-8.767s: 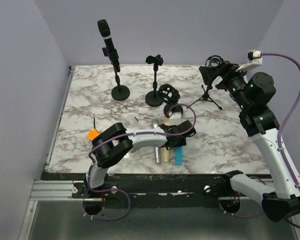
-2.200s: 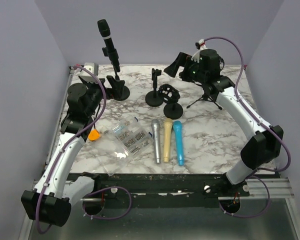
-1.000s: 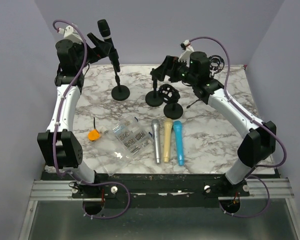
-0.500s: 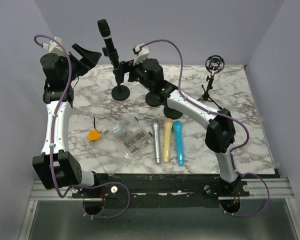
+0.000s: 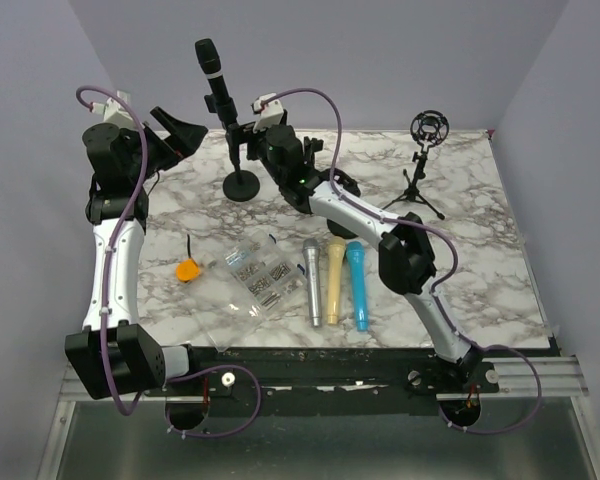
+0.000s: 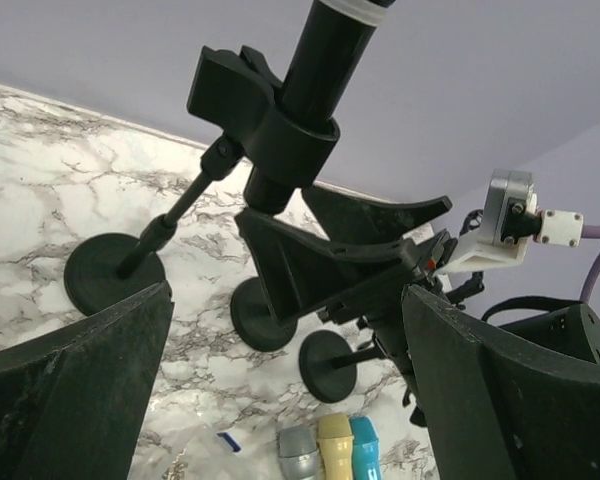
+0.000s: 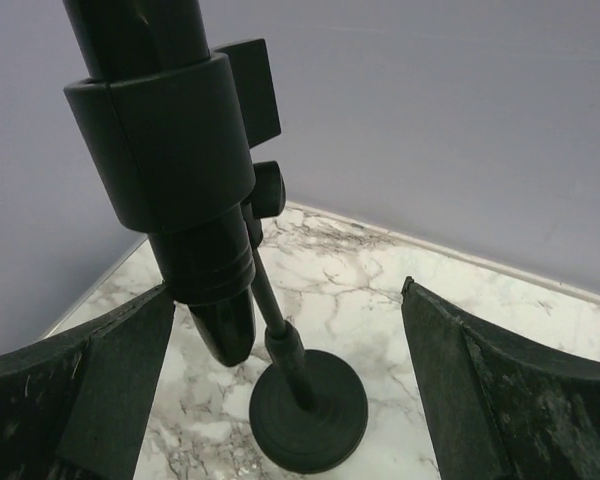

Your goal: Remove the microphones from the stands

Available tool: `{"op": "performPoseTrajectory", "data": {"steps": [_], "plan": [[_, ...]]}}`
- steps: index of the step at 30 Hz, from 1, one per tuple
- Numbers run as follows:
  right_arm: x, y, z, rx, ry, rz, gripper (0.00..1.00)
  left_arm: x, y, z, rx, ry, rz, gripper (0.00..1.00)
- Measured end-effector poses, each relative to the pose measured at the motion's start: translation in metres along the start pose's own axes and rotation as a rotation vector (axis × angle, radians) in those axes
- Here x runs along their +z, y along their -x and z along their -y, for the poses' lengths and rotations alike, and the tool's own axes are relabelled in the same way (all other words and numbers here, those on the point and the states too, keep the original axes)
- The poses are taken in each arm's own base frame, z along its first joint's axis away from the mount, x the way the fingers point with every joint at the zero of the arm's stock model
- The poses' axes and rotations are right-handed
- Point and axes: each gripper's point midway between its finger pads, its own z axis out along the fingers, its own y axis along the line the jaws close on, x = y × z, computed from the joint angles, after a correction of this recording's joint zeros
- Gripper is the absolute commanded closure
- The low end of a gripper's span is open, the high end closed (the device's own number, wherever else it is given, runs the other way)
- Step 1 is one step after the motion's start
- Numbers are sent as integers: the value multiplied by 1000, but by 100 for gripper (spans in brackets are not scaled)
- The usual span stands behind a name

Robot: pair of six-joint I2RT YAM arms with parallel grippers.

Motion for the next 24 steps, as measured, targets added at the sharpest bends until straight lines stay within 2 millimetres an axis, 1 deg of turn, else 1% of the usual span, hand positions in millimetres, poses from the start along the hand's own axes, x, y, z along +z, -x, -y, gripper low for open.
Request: {"op": "performPoseTrajectory", "data": {"steps": [4,10,17,20,24], "plan": [[12,0,-2,-5,-8,31,11,-4,-6,-5,8,13,-10,5],[22,-6,-6,-25,-10,56,27,-11,0,-5,20,14,15,5],[28,-15,-8,-52,-13,77,43,-14,3,-20,5,40,34,6],[29,-15,-7,-69,-16,86,55,-15,4,-22,0,45,37,6],[30,-12,-6,-88,-19,103,67,-15,5,-22,-1,43,40,6]]}}
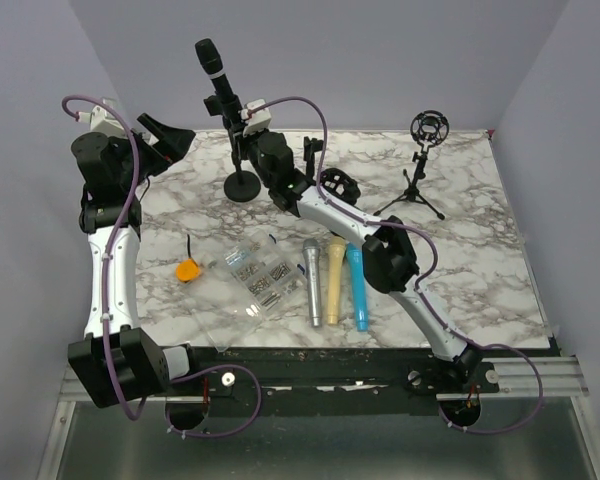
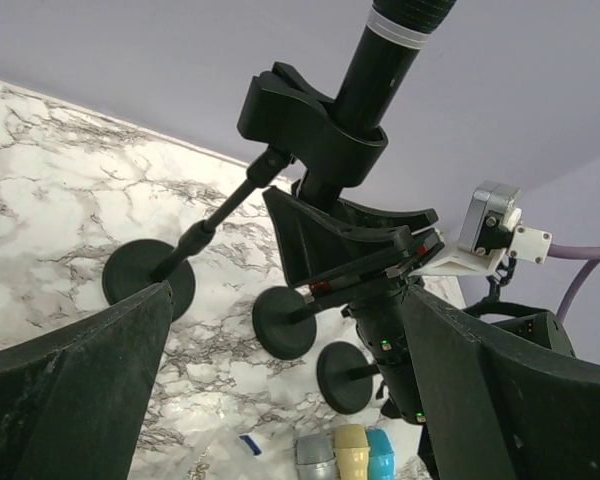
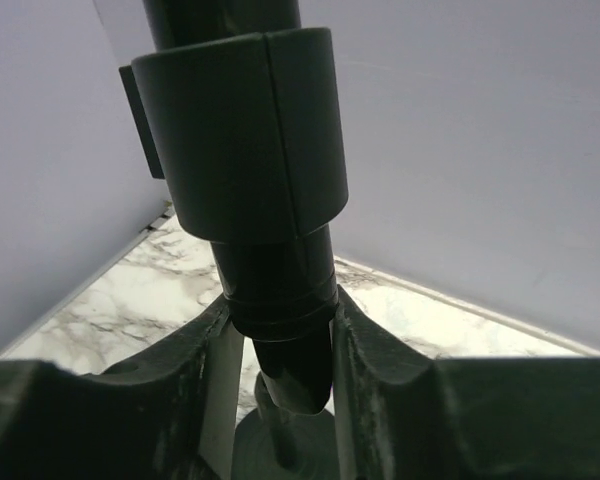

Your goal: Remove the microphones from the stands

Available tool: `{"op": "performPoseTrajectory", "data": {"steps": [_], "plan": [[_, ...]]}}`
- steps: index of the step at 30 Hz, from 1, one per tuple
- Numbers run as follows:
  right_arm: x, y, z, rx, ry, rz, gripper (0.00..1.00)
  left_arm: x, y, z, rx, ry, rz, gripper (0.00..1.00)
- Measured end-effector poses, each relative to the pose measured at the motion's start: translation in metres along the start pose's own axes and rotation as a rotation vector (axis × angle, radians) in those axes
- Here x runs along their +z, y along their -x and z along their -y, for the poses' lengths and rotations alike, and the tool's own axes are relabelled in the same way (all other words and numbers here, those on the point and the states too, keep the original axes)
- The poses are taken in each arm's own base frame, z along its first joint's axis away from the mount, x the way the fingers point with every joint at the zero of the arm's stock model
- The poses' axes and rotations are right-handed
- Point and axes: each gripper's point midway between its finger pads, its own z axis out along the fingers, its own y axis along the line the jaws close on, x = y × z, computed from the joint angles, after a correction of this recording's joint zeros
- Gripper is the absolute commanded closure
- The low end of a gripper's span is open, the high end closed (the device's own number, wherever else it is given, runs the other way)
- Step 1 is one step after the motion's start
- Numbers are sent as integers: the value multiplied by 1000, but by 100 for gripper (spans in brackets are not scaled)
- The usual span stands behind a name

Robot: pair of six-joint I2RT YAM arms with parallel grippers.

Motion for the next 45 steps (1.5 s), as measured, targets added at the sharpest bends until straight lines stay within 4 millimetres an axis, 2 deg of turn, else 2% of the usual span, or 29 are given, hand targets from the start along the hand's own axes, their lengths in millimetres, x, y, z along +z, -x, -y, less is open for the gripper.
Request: {"op": "performPoseTrajectory", "data": {"steps": [8,11,17,24,27,28,35,40,45], "plan": [[1,1,2,-37,0,9,88,-2,6,-6,3,9,18,6],[1,0,0,-57,17,11,99,-2,6,-7,2,-5,22,6],[-1,-1,-1,-65,109,4,99,1,4,-7,13,-55,25,9],[-8,-1,10,-42,298,-55,99,11,3,-7,3,-141,25,11],[-15,1,12,-17,394,-80,99,25,2,-8,-3,-216,15,13],[-15,1,20,-7,414,-89,99,27,1,-8,-5,-229,12,13],[-29,6,36,70,603,-130,99,57,-7,-8,35,-429,11,7],[-40,10,45,108,706,-154,99,68,-12,2,139,-515,44,1],[-49,11,41,118,785,-164,99,85,-31,30,290,-627,71,1]]}}
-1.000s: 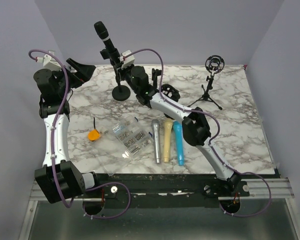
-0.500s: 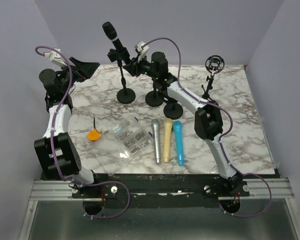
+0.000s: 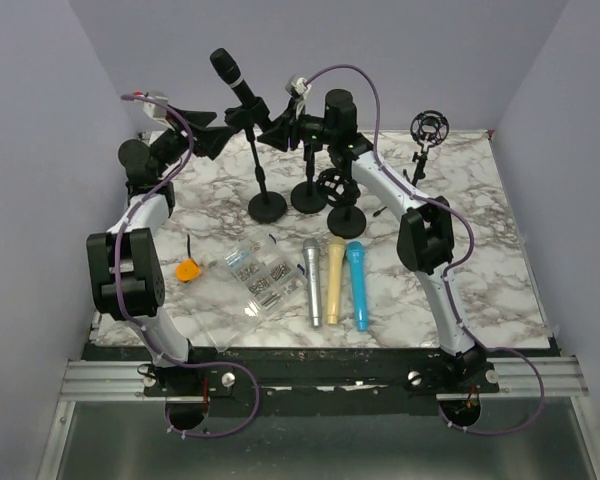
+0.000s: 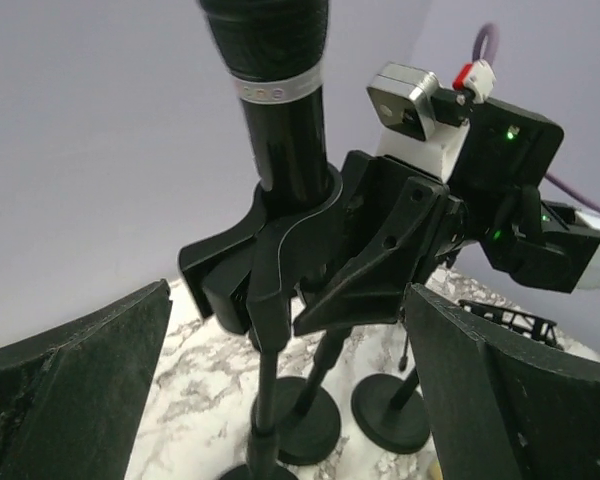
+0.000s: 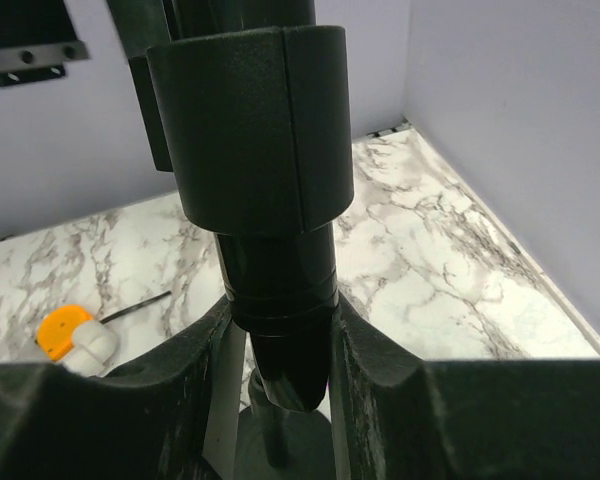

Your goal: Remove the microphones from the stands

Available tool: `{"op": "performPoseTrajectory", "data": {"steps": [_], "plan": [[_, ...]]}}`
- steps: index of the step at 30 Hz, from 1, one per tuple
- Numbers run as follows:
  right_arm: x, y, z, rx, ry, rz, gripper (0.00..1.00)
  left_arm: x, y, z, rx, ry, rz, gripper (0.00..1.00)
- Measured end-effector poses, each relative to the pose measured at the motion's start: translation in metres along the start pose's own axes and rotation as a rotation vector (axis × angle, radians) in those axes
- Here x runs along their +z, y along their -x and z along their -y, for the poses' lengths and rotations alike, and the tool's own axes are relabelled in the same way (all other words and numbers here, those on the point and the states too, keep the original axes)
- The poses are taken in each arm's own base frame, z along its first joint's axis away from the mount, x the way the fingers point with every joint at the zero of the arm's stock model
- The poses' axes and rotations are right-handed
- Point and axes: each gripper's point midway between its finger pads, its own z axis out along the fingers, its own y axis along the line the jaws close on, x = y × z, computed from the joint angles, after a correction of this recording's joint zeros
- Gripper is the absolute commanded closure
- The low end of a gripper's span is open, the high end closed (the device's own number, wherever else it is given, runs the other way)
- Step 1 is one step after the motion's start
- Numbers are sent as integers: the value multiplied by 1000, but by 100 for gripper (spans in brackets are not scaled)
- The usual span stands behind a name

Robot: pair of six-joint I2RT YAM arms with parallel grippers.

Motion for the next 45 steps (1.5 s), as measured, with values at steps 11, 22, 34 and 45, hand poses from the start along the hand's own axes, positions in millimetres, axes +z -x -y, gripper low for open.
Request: {"op": "performPoseTrajectory", "data": {"steps": [11,22,34,45], "plan": [[-4,-2,-7,0,81,-6,99,28,-53,-23,125,-152,0,16],[-9,-3,-4,-5,91,-11,99,42,-49,0,231,-303,-9,25],[-9,1,-5,-21,101,2,99,45,-65,0,169,-347,-58,91],[-10,-15,-1,-24,76,-3,99,42,-68,2,158,-352,-65,93]]}}
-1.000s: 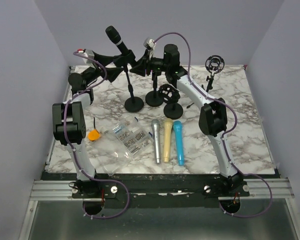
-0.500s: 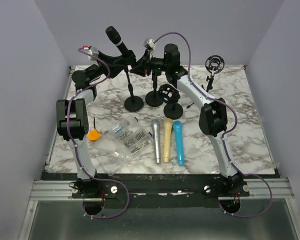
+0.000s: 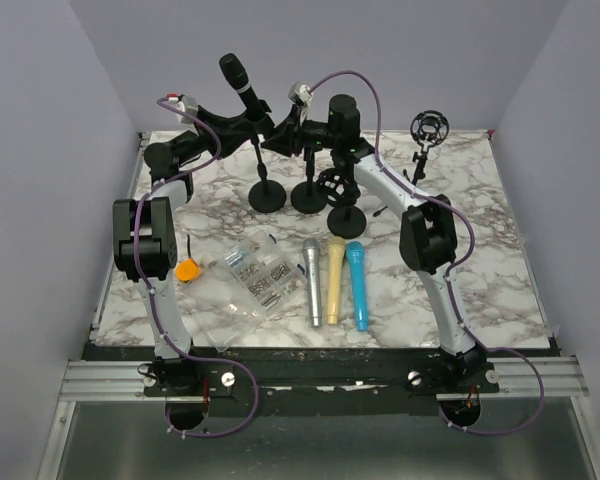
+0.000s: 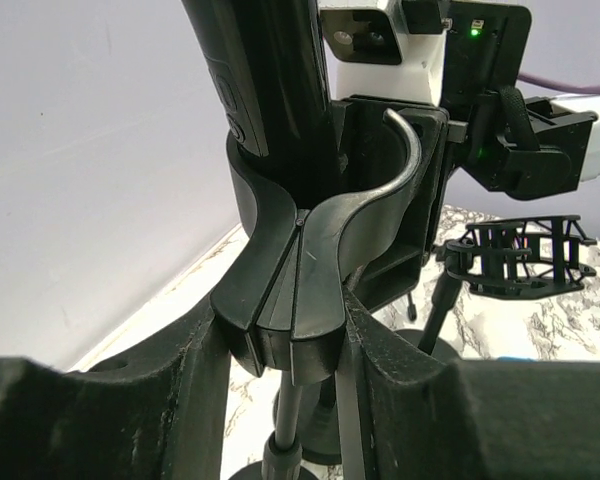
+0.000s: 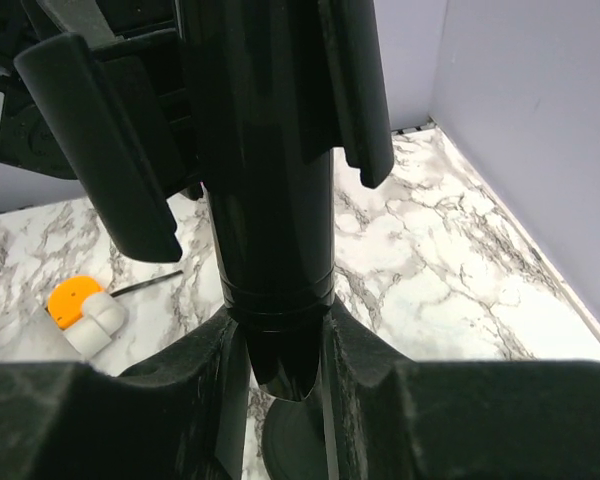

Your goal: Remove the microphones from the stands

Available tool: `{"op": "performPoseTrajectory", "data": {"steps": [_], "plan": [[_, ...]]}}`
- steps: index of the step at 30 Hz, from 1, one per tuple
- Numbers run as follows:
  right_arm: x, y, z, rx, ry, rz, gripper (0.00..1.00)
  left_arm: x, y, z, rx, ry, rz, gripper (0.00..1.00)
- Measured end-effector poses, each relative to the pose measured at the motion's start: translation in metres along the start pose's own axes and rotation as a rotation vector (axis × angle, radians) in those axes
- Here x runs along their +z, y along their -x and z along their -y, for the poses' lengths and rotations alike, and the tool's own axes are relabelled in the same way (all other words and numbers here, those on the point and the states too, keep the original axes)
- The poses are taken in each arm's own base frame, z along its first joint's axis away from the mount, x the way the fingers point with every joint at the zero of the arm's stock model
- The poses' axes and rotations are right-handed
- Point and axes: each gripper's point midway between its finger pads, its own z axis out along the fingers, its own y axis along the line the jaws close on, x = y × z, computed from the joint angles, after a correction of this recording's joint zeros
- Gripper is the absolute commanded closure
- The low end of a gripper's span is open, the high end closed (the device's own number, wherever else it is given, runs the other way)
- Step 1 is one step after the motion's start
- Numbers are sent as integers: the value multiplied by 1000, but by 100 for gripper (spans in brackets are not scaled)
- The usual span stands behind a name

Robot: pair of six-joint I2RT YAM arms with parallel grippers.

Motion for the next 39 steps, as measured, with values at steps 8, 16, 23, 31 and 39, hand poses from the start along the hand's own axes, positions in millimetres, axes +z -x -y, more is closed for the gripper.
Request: {"op": "performPoseTrajectory", "data": {"steps": [8,16,23,31,39], "plan": [[-6,1,-1,7,-47,26,99,-1,-1,0,-16,10,4,98],[-11,11,-4,-7,-67,42,99,-2,0,4,-23,17,7,59],[-9,12,-9,-18,-45,48,99,-3,0,5,-55,27,13,7],[-11,14,-4,-9,-59,49,99,-11,10,13,-94,48,24,1],[-11,13,-3,-12,-64,43,99,-18,65,14,-39,197,103,1]]}}
